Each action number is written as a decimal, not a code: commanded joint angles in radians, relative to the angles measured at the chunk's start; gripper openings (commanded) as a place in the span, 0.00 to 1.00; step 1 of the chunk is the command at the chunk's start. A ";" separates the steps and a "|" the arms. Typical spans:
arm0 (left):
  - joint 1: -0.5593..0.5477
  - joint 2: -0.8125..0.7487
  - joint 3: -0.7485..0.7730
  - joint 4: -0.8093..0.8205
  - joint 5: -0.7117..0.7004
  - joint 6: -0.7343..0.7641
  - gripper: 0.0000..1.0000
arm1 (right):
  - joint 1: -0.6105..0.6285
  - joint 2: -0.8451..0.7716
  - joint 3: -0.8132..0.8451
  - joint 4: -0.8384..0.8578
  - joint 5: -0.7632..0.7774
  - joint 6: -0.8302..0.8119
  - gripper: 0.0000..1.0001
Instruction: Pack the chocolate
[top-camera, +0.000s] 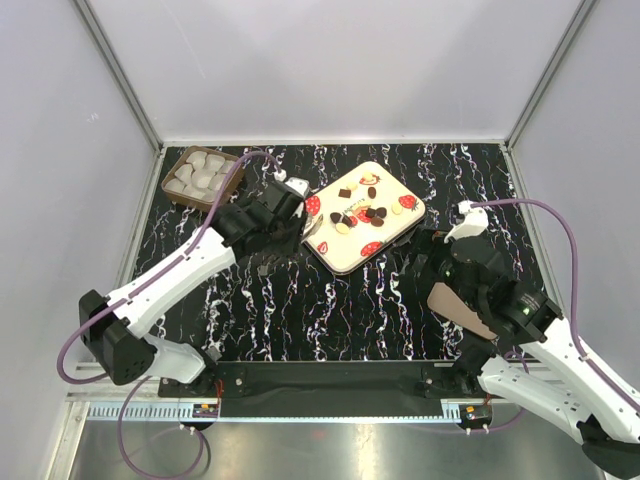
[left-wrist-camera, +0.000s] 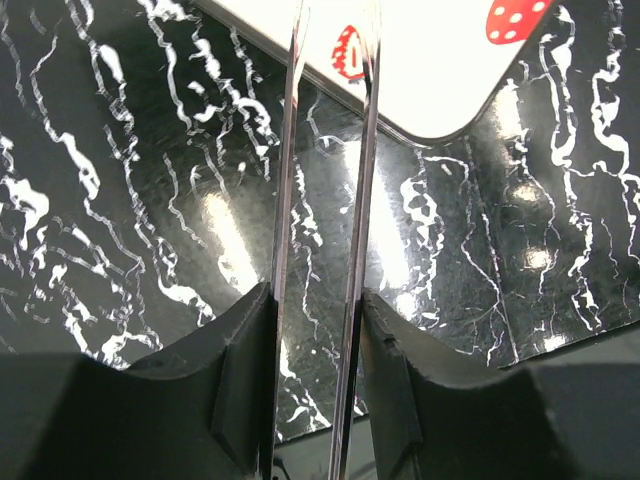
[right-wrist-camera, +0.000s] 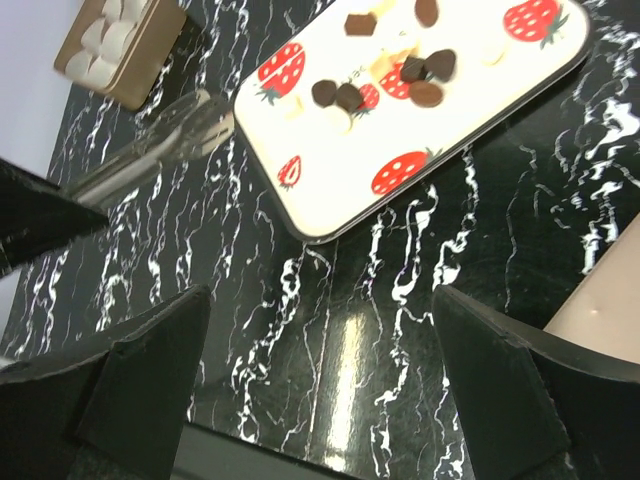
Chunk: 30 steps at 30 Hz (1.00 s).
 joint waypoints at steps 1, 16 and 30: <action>-0.039 -0.007 0.029 0.103 -0.043 0.037 0.43 | 0.002 0.009 0.055 0.008 0.118 -0.004 1.00; -0.053 0.157 -0.011 0.267 -0.031 0.085 0.48 | 0.001 0.060 0.071 0.014 0.178 0.015 1.00; -0.085 0.319 0.015 0.307 -0.040 0.066 0.54 | 0.002 0.038 0.044 0.029 0.191 -0.005 1.00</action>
